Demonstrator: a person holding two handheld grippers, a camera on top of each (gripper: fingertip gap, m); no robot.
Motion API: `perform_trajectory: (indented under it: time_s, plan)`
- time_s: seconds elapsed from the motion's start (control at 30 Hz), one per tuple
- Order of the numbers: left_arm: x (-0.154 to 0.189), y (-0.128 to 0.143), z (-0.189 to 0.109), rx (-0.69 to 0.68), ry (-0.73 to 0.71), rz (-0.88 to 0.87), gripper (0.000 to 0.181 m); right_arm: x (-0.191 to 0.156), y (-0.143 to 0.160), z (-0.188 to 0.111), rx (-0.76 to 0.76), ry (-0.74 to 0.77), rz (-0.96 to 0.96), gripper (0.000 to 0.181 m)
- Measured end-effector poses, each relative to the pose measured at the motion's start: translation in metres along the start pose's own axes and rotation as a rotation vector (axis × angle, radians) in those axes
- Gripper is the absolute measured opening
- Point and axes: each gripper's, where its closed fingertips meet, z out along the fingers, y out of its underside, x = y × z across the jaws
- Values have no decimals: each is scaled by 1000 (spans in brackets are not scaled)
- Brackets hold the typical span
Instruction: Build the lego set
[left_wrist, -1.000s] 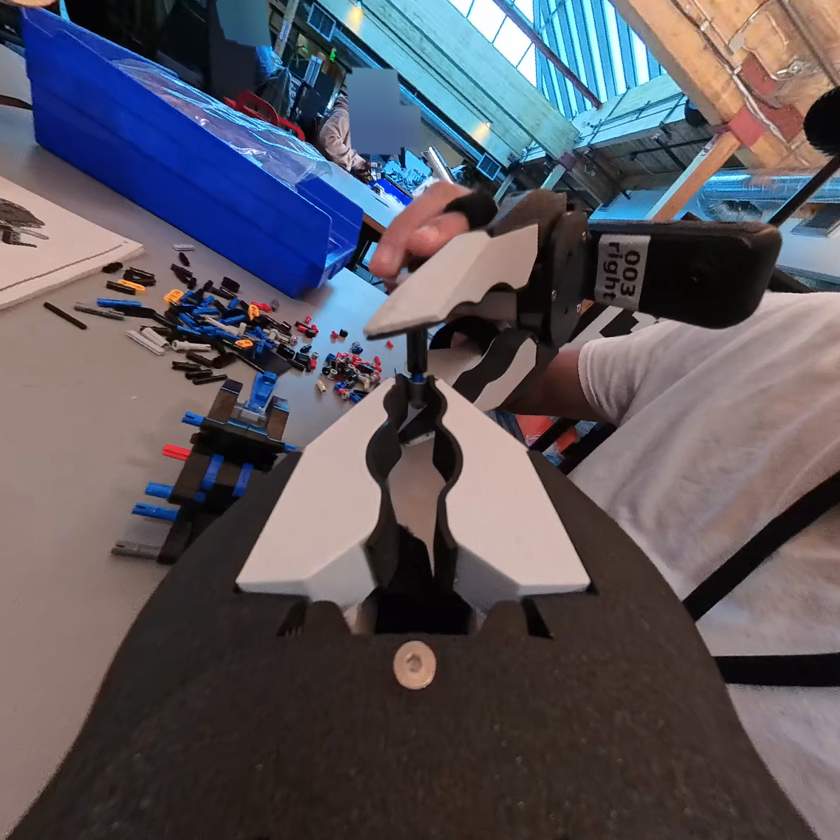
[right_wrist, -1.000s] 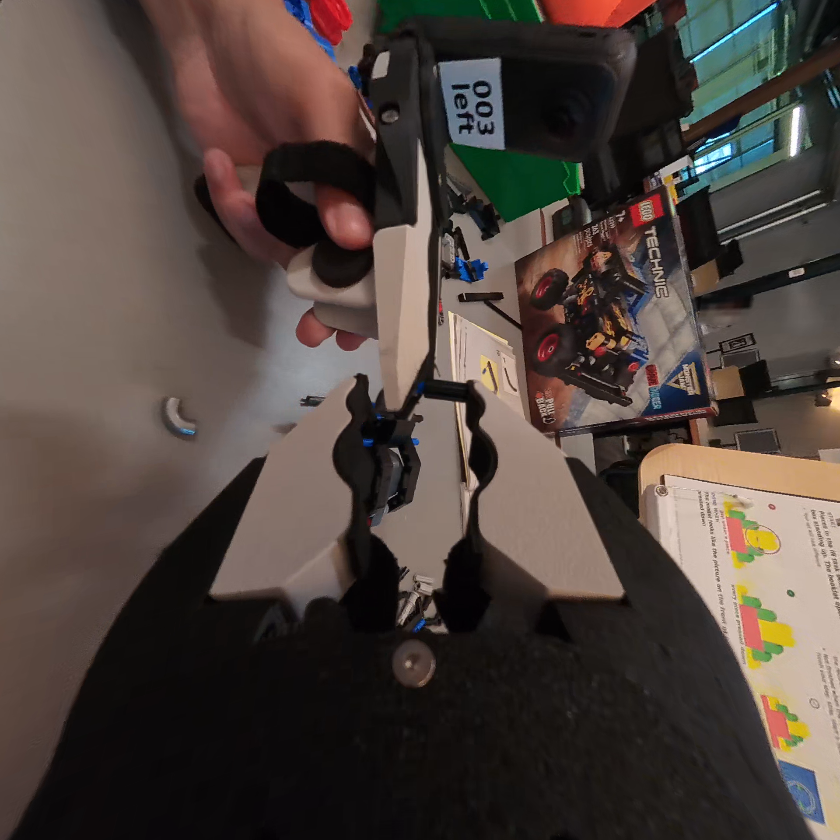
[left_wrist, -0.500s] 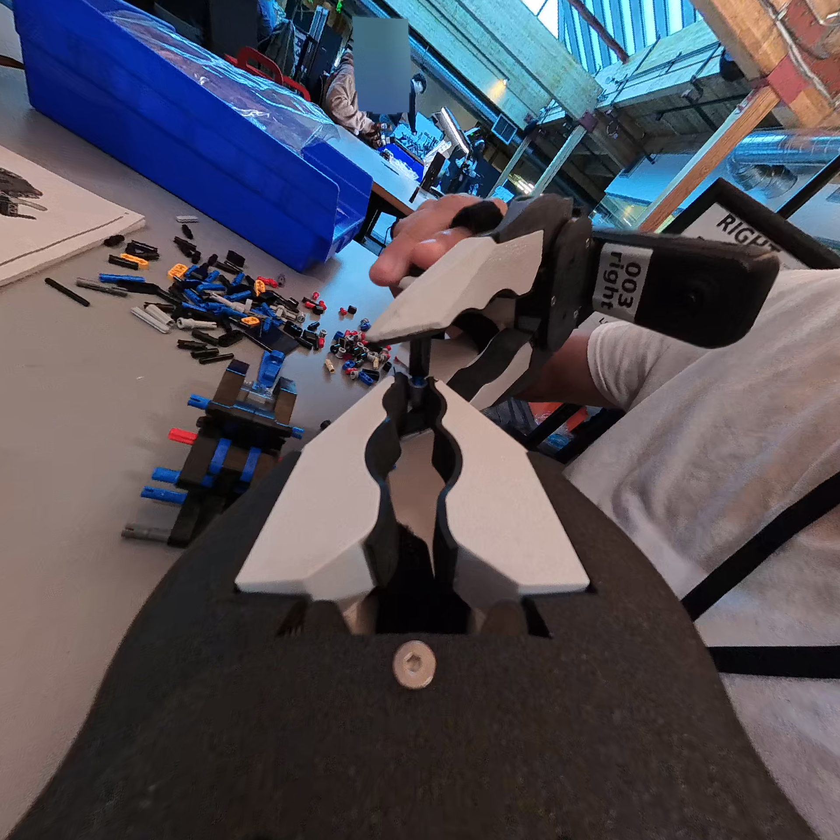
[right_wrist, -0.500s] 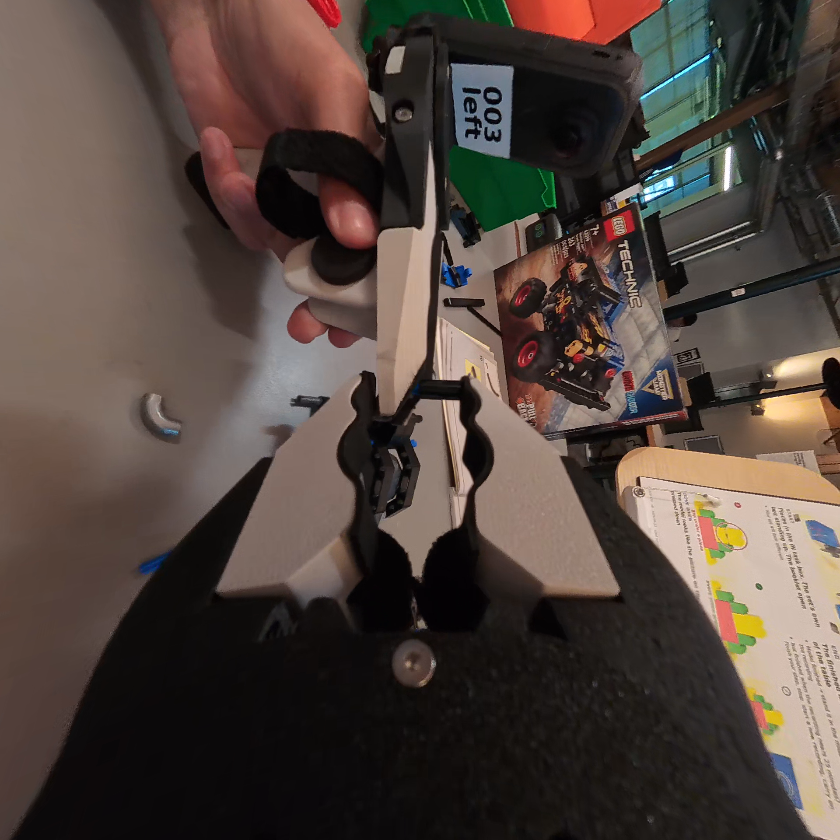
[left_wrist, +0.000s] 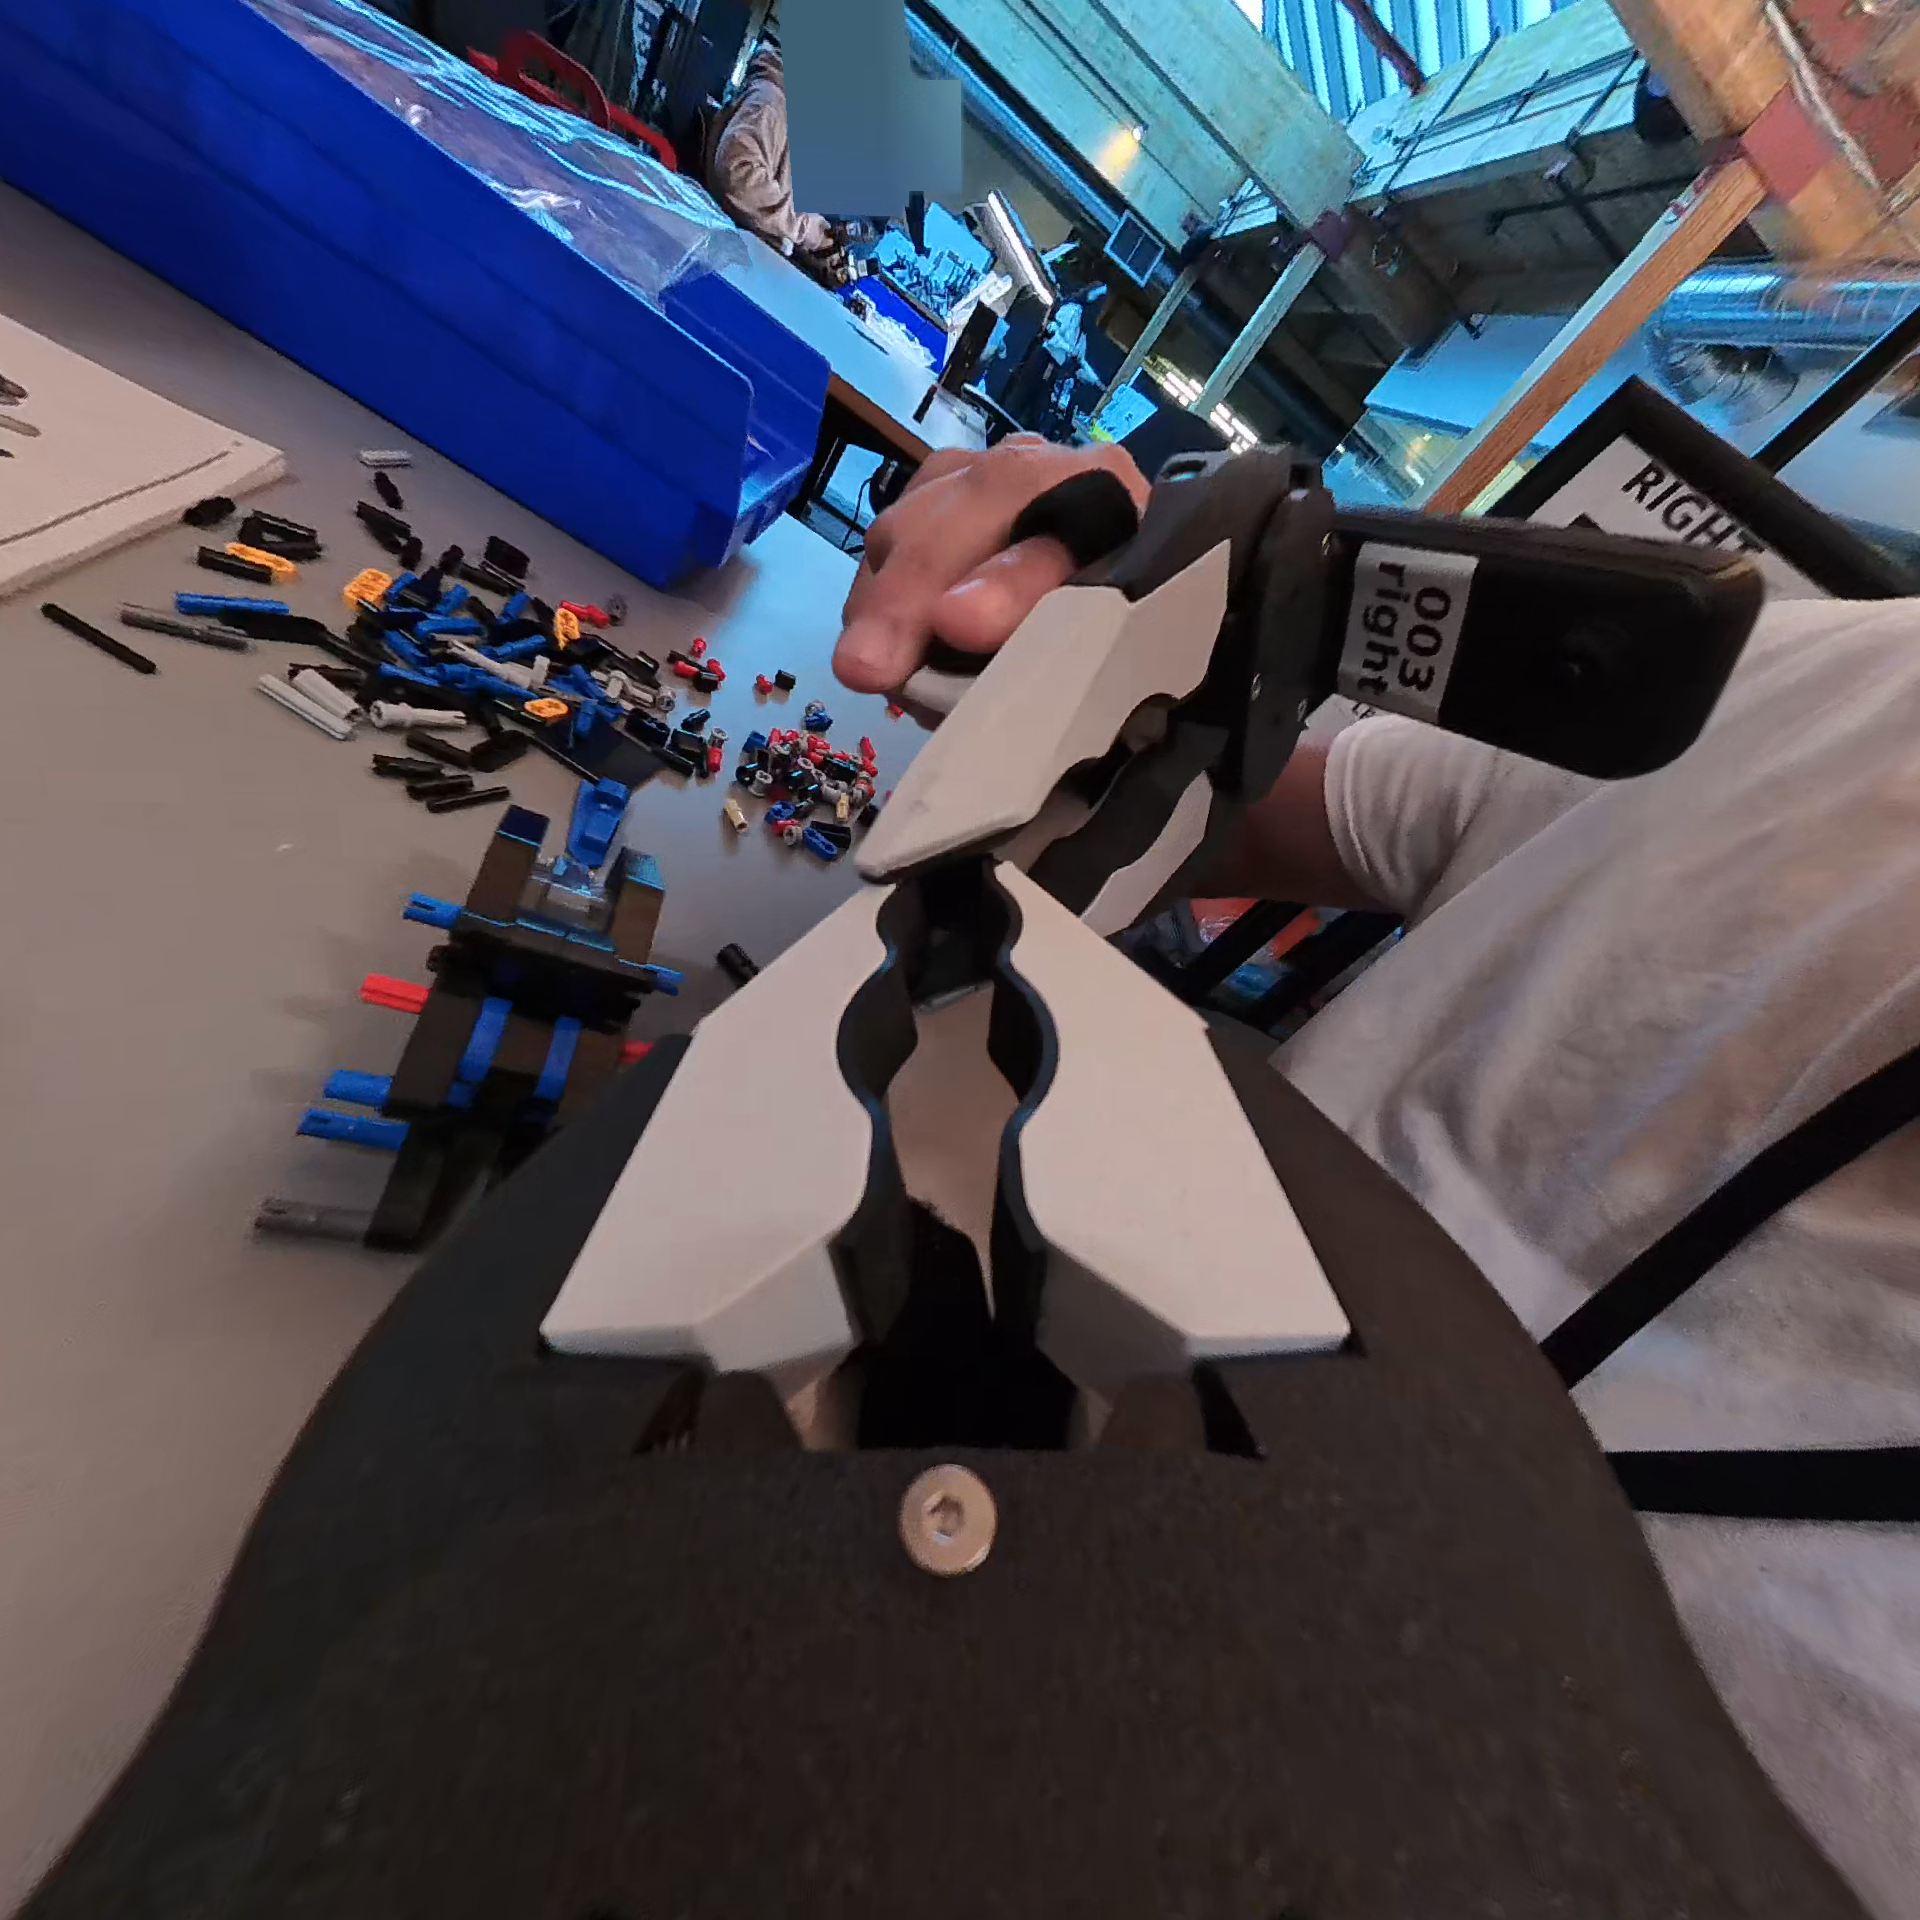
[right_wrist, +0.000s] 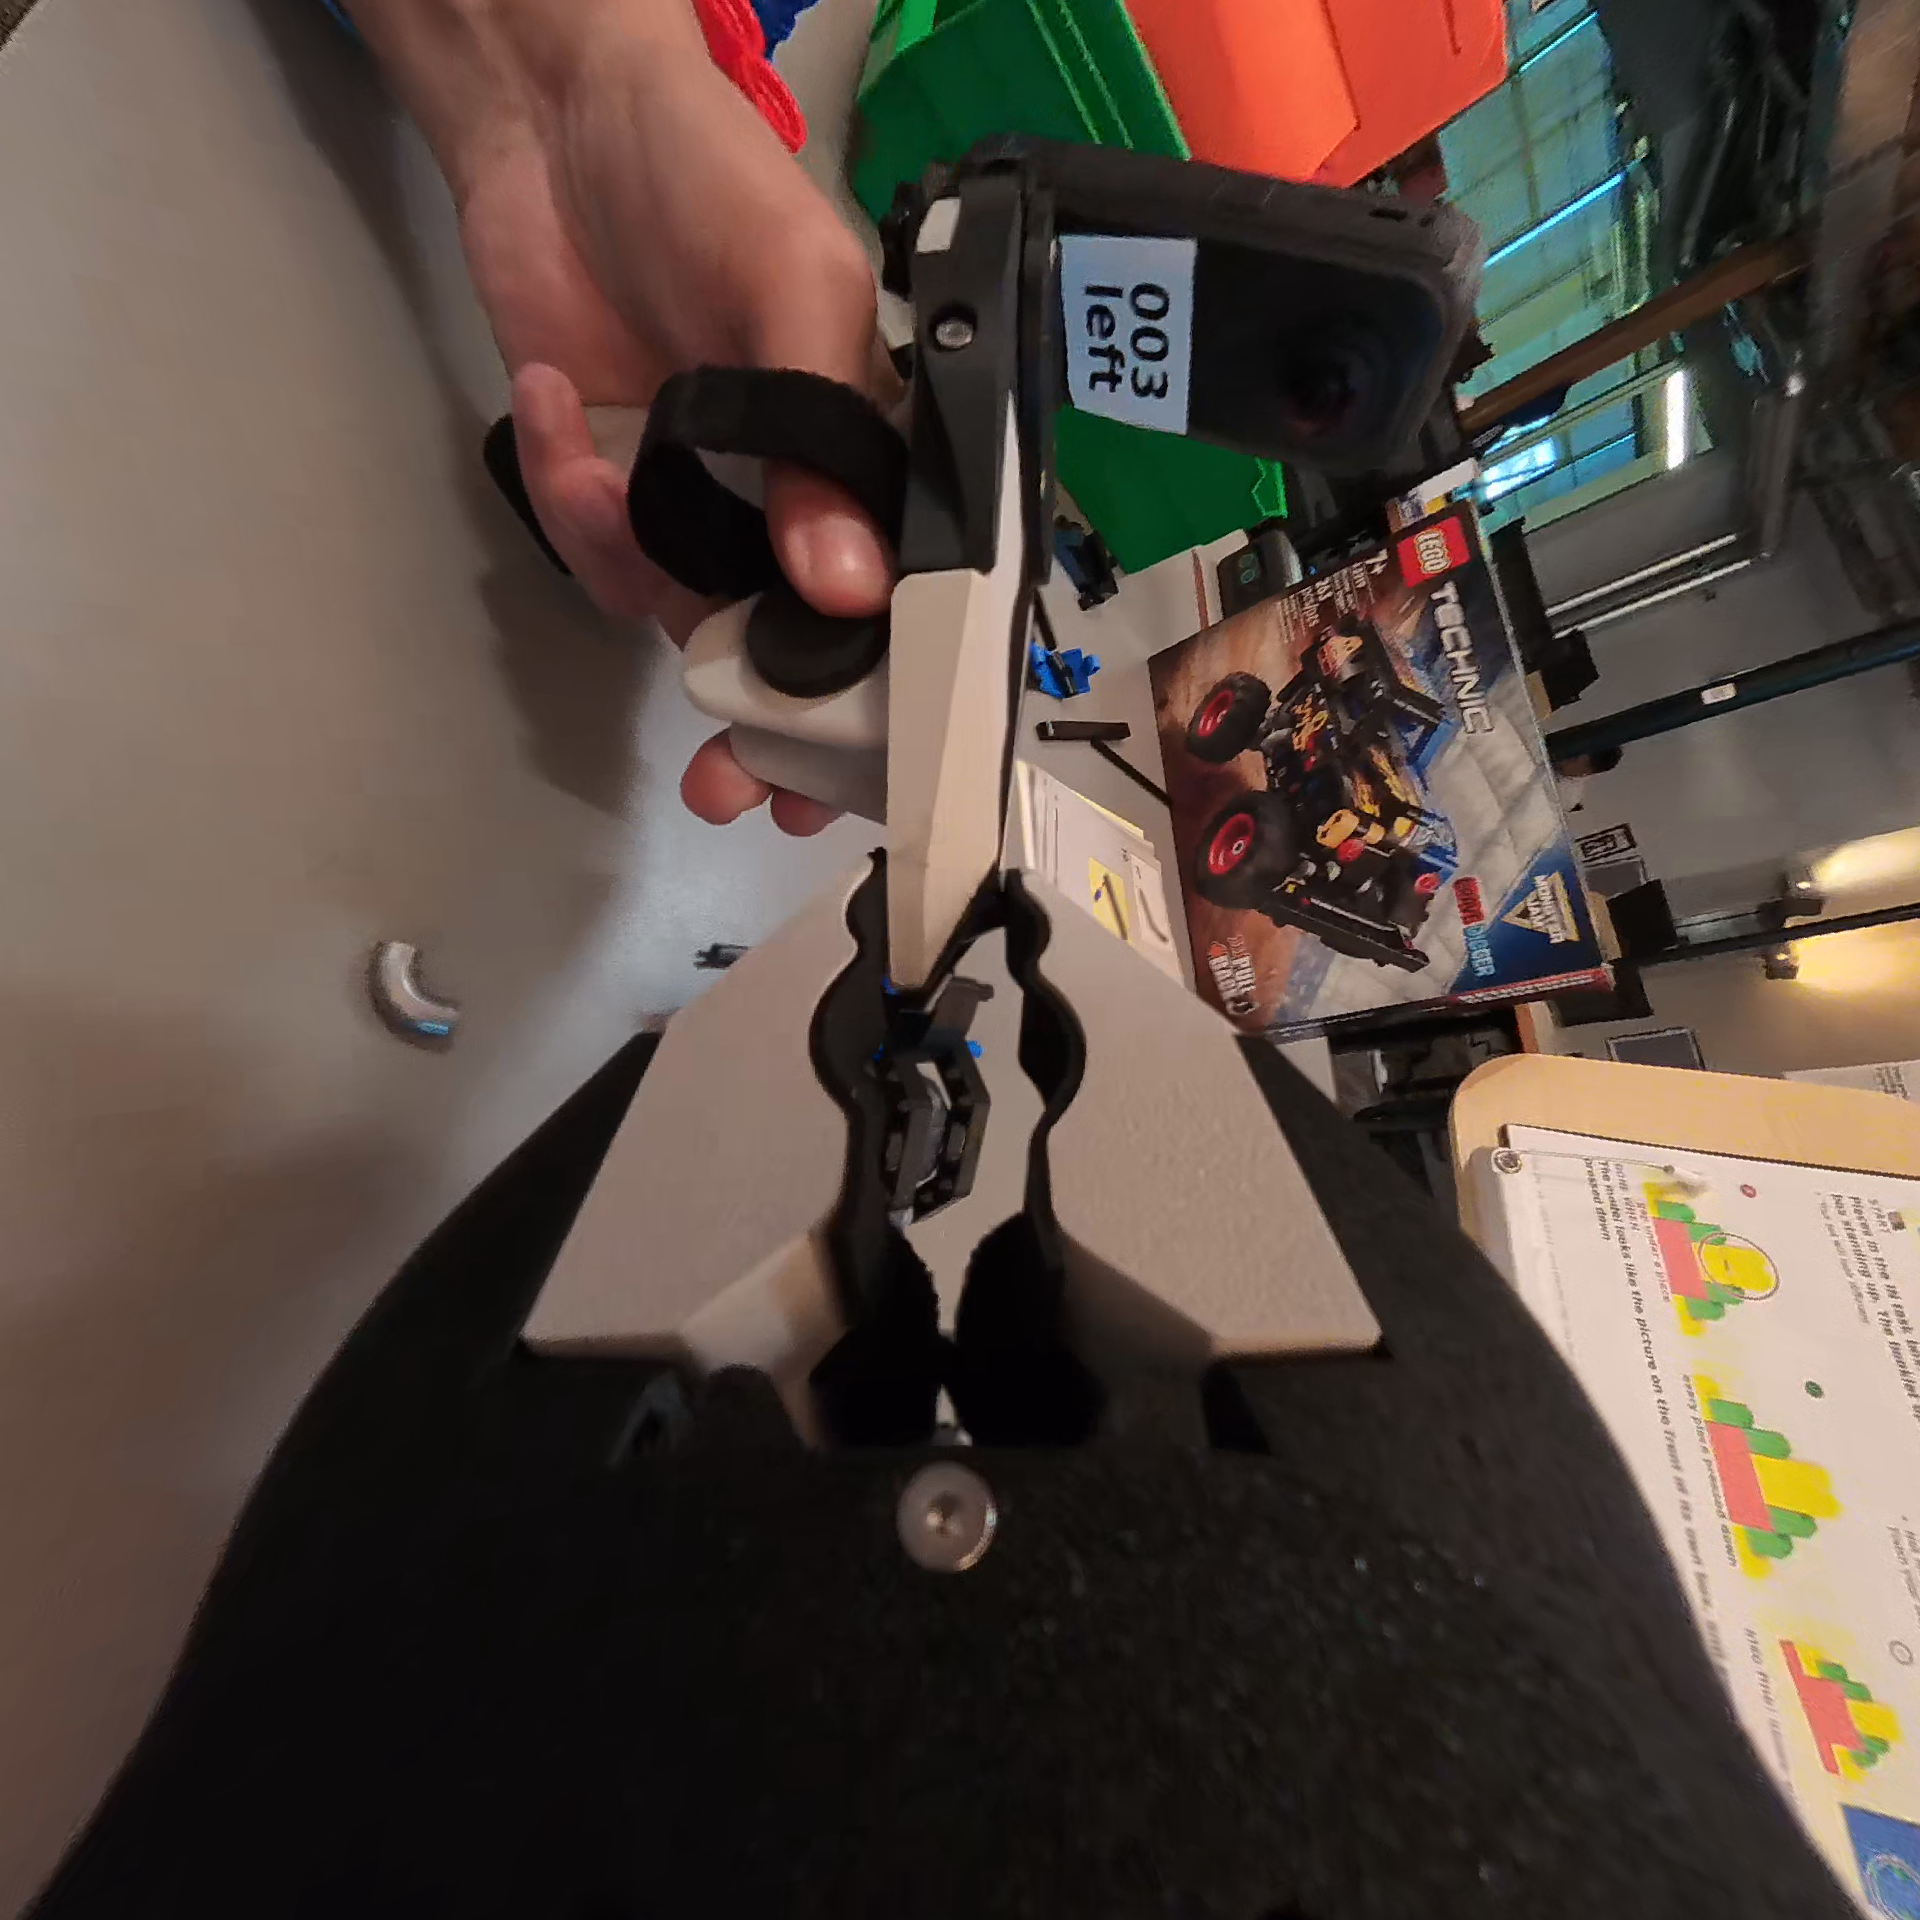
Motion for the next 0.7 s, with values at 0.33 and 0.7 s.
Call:
perform_trajectory:
  time_s: [0.33, 0.7]
  plan:
    - [13, -2, -10, -49, 215, -226, 5, -11, -2, -15, 130, -101, 114, 49]
    - [12, -5, -6, -12, 229, -287, 8, -3, -3, -9, 134, 15, 79, 37]
